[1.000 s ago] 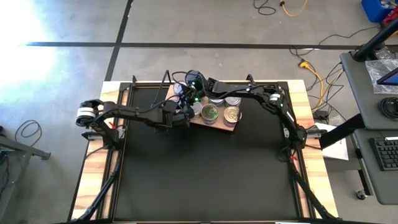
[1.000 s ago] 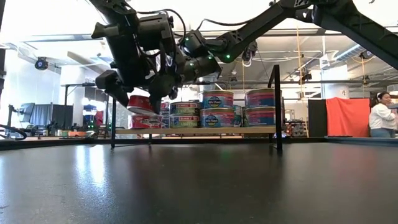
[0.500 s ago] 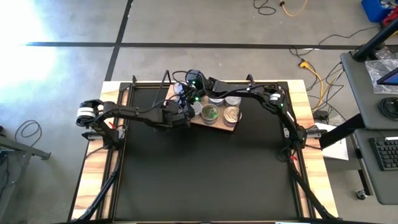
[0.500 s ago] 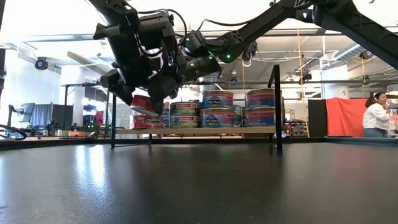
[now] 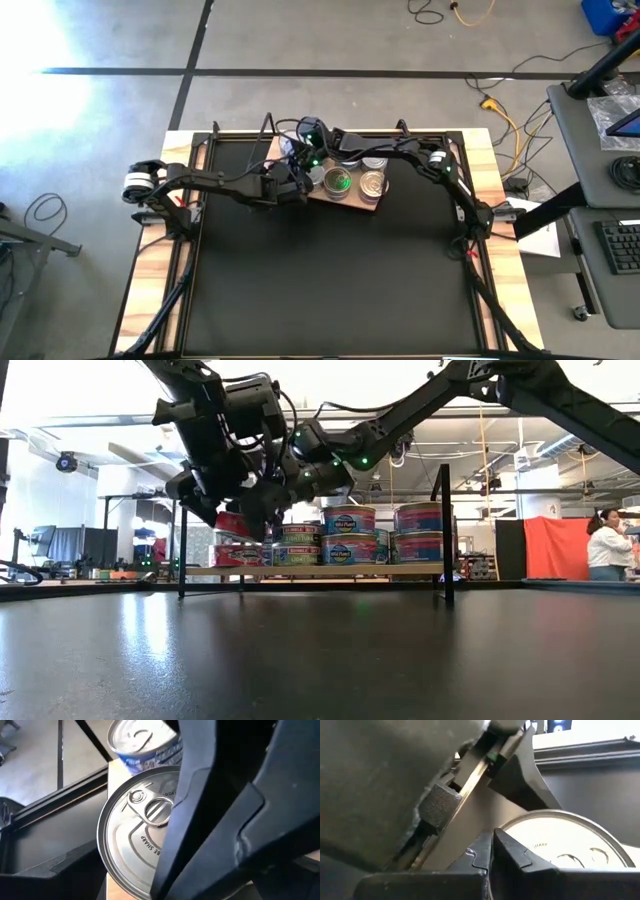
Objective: Stack canned seafood by type on shelf
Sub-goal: Stack the red tuna can on the red tuna can
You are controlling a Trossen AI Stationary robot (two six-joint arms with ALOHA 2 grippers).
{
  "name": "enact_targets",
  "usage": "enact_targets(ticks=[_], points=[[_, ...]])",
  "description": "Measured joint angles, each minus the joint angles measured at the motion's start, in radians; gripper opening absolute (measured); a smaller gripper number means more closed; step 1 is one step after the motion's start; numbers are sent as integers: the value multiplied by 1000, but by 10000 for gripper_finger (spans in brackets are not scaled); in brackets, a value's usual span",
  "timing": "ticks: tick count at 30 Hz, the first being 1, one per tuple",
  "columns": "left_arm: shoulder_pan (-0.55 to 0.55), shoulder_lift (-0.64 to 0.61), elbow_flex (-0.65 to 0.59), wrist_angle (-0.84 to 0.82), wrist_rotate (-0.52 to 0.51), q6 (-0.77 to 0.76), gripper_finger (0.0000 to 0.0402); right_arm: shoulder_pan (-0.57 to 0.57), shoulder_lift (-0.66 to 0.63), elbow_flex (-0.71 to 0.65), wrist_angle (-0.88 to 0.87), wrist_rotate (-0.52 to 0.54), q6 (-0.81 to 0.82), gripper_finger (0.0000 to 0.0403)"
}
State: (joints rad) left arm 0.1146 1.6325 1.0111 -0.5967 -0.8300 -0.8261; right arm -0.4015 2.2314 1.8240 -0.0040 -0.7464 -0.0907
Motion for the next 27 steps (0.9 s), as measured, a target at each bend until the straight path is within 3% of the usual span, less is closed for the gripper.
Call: enact_targets(ticks=[12, 27], points=[[6, 2, 0, 17, 1, 14, 400, -8, 0, 3, -86, 60, -102, 12], [52, 2, 1, -5, 0, 3, 400, -17, 3, 3, -88, 93, -101, 12]])
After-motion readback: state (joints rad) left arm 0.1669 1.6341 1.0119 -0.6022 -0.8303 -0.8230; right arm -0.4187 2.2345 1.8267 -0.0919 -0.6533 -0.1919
